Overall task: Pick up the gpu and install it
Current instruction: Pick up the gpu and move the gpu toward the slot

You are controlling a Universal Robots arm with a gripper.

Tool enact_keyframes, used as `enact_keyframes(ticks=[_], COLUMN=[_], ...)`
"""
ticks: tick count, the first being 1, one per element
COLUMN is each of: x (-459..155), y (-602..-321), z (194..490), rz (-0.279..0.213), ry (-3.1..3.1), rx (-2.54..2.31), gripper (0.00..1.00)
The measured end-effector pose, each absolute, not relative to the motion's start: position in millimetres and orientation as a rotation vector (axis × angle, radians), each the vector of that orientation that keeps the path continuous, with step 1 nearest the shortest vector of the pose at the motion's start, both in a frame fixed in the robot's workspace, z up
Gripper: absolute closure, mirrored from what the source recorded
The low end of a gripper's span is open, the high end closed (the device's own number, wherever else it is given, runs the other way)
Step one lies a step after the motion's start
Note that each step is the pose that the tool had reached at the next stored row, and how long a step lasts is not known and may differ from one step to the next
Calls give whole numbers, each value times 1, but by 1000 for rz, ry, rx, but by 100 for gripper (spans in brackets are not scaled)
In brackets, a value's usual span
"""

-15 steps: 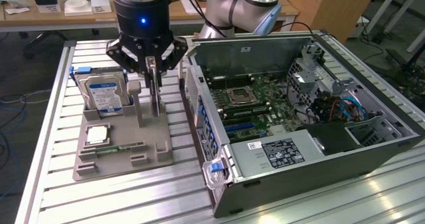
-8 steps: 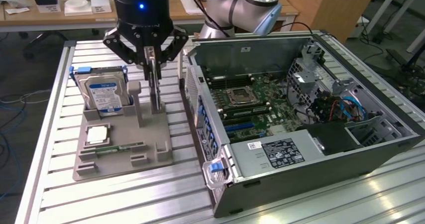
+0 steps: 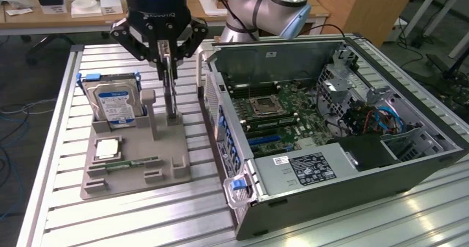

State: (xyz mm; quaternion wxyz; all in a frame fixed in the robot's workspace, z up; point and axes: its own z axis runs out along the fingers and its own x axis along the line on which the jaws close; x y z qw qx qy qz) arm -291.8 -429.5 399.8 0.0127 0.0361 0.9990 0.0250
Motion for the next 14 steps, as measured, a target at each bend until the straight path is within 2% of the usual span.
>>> enact_keyframes(ticks=[14], x=[-292], y=[-430], z=[420], rz=[78], ry=[3113], rx=[113], gripper=[73])
